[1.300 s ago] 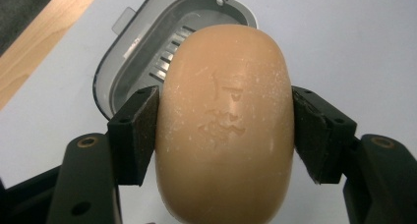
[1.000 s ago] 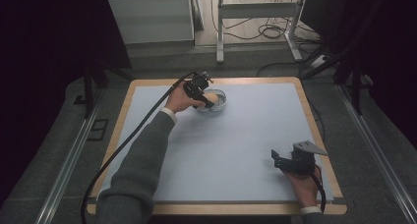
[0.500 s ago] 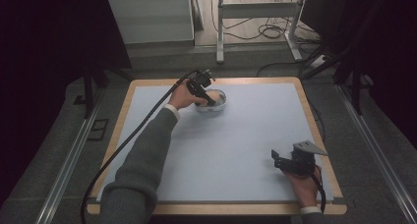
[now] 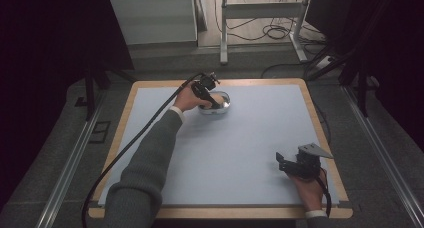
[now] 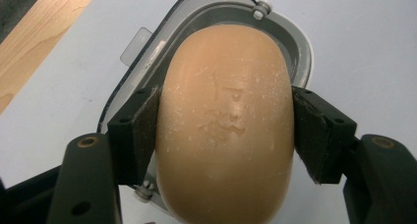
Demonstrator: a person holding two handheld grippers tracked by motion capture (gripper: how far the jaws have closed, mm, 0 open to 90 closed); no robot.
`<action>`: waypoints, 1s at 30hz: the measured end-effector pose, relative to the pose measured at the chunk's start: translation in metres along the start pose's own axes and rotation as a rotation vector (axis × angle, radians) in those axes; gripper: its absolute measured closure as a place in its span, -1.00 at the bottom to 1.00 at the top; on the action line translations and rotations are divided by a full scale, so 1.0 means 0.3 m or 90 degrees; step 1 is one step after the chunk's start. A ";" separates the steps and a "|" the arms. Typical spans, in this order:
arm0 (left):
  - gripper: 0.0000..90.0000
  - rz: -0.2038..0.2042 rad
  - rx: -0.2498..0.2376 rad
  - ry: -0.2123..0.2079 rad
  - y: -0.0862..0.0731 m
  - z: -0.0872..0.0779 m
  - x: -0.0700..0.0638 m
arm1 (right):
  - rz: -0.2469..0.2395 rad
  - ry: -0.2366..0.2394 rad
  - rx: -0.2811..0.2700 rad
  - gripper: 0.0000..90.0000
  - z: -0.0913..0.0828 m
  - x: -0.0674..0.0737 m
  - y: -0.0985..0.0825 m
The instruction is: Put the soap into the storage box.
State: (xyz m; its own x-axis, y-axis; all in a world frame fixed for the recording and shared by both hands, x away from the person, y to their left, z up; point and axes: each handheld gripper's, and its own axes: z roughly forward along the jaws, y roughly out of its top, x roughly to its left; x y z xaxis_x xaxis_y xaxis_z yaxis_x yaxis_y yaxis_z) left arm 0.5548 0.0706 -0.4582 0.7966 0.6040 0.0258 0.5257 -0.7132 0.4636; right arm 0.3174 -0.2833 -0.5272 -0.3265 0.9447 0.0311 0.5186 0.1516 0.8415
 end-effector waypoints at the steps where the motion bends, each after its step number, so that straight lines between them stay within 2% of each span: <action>1: -0.27 -0.001 0.000 0.000 0.000 0.001 0.002 | 0.000 0.000 0.001 -0.76 0.000 0.000 0.000; 5: -0.29 -0.003 -0.002 -0.002 -0.002 0.001 0.005 | 0.000 0.000 0.001 -0.76 0.000 0.000 0.000; 8: -0.30 -0.011 -0.030 -0.019 0.003 -0.024 -0.002 | -0.001 -0.001 0.000 -0.76 0.000 0.000 0.000; 14: -0.34 0.004 -0.037 -0.013 0.005 -0.073 -0.032 | -0.001 -0.002 0.000 -0.76 0.001 0.001 0.000; 24: -0.41 0.049 -0.051 0.001 -0.001 -0.168 -0.145 | -0.003 -0.002 0.002 -0.76 -0.001 0.002 0.000; 25: -0.41 0.049 -0.051 0.001 -0.001 -0.168 -0.145 | -0.003 -0.002 0.002 -0.76 -0.001 0.002 0.000; 26: -0.41 0.056 -0.065 -0.003 -0.009 -0.191 -0.170 | -0.003 -0.002 0.002 -0.76 -0.001 0.002 0.000; 30: -0.43 0.055 -0.066 -0.002 -0.044 -0.218 -0.198 | -0.004 -0.003 0.001 -0.76 0.000 0.003 0.000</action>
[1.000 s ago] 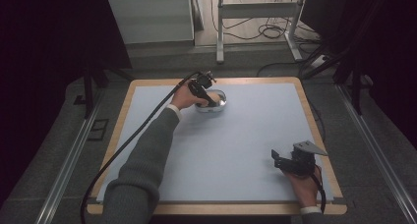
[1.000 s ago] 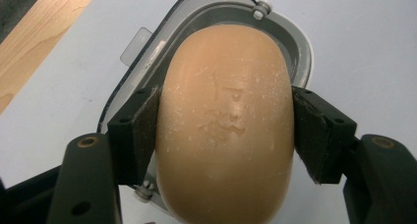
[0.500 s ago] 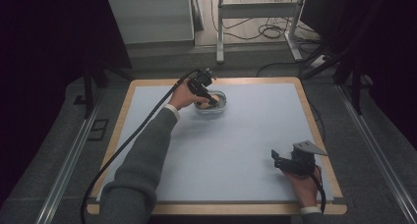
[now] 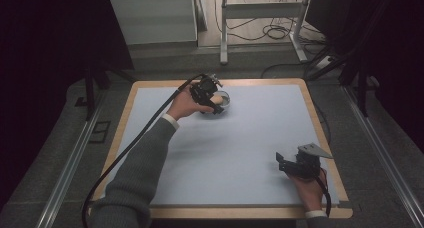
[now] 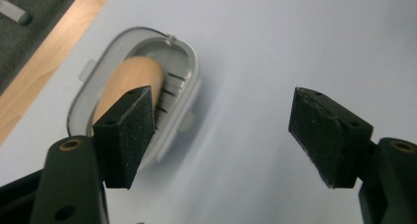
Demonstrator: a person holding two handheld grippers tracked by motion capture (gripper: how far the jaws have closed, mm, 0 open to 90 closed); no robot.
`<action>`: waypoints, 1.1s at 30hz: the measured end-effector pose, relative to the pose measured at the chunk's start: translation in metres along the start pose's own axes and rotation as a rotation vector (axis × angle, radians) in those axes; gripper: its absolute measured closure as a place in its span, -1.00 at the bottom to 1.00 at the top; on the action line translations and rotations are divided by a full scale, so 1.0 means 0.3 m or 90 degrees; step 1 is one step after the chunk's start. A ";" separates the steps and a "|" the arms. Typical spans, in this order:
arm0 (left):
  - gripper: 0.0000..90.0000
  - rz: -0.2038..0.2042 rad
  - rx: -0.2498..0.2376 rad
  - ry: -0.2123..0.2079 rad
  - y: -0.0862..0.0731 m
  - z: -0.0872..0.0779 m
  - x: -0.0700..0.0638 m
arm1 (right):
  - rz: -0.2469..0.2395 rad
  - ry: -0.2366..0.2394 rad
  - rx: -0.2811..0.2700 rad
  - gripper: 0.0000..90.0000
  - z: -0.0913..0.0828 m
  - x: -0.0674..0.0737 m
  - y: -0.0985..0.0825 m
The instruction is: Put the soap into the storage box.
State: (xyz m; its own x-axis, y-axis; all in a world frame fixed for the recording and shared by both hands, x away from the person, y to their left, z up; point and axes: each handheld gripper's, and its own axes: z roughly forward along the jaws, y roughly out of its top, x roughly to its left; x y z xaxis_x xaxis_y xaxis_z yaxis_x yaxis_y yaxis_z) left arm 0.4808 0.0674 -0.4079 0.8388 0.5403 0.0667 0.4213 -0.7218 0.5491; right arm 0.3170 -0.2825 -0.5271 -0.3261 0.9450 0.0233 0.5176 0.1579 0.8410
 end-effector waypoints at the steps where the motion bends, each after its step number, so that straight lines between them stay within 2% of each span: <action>1: -0.44 0.000 0.000 0.000 0.000 0.000 0.000 | 0.000 0.000 0.000 -0.76 0.000 0.000 0.000; 4: -0.45 -0.013 -0.008 0.006 -0.057 -0.027 -0.025 | -0.002 -0.001 0.001 -0.76 0.001 0.001 0.000; 11: -0.50 -0.034 -0.023 0.009 -0.183 -0.061 -0.052 | -0.003 -0.004 0.001 -0.76 0.002 0.002 0.000; 15: -0.49 -0.066 -0.040 0.002 -0.269 -0.071 -0.069 | -0.003 -0.006 0.000 -0.76 0.001 0.002 0.000; 16: -0.48 -0.066 -0.040 0.002 -0.269 -0.071 -0.069 | -0.003 -0.006 0.000 -0.76 0.001 0.002 0.000; 17: -0.48 -0.076 -0.054 -0.003 -0.312 -0.076 -0.085 | -0.004 -0.007 0.001 -0.76 0.003 0.003 0.000; 18: -0.48 -0.079 -0.057 -0.002 -0.333 -0.078 -0.093 | -0.004 -0.007 0.001 -0.76 0.003 0.003 0.000; 25: -0.51 -0.115 -0.084 0.014 -0.469 -0.094 -0.131 | -0.004 -0.007 0.002 -0.76 0.003 0.002 0.001; 26: -0.51 -0.115 -0.084 0.014 -0.469 -0.094 -0.131 | -0.004 -0.008 0.002 -0.76 0.003 0.003 0.000; 28: -0.49 -0.133 -0.094 0.013 -0.523 -0.099 -0.148 | -0.004 -0.008 0.002 -0.76 0.003 0.003 0.000; 30: -0.48 -0.132 -0.105 0.033 -0.559 -0.106 -0.168 | -0.004 -0.007 0.003 -0.76 0.003 0.002 0.001; 33: -0.48 -0.150 -0.119 0.030 -0.616 -0.111 -0.190 | -0.004 -0.008 0.001 -0.76 0.003 0.003 0.000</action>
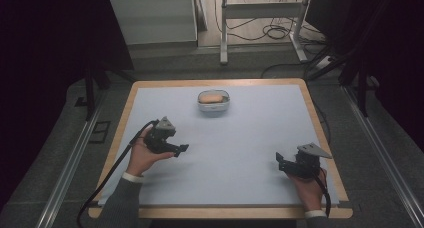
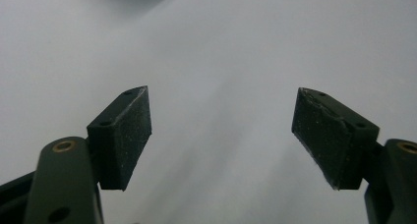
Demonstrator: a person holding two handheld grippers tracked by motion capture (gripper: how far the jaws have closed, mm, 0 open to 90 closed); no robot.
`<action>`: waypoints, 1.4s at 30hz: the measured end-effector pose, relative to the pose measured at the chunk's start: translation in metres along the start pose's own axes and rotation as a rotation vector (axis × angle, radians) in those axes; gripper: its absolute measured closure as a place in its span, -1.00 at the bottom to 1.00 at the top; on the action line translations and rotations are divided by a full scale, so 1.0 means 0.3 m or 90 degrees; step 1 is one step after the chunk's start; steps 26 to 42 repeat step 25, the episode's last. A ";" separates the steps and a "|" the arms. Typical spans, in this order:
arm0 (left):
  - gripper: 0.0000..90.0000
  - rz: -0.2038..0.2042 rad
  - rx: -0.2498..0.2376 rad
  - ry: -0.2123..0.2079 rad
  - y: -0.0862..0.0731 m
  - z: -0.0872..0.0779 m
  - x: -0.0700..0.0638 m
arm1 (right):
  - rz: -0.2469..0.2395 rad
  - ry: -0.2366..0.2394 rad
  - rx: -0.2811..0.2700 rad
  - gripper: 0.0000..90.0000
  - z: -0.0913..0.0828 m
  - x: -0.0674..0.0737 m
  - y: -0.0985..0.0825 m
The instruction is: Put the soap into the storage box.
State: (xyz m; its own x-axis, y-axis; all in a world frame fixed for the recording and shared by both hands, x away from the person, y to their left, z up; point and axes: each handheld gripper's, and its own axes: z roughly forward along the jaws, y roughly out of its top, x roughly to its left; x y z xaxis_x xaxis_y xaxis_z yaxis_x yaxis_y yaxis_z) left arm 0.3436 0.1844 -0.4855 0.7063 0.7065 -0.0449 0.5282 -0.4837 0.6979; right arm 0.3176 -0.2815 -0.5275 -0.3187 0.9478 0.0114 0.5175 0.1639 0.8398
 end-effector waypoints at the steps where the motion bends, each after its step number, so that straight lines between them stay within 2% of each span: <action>1: -0.49 -0.011 -0.004 0.000 -0.020 -0.004 0.000 | 0.000 0.000 0.000 -0.76 0.000 0.000 0.000; 5: -0.48 -0.038 -0.013 0.011 -0.094 -0.004 0.008 | -0.003 -0.004 0.001 -0.76 0.001 0.002 0.000; 9: -0.47 -0.052 -0.006 0.019 -0.122 -0.005 0.028 | -0.003 0.000 0.005 -0.76 0.001 0.001 0.001; 22: -0.50 -0.058 -0.004 0.008 -0.132 0.009 0.032 | 0.007 0.005 0.005 -0.76 0.003 -0.005 0.001; 42: -0.51 -0.060 -0.002 0.011 -0.135 0.011 0.034 | 0.011 0.010 0.008 -0.76 0.005 -0.009 0.002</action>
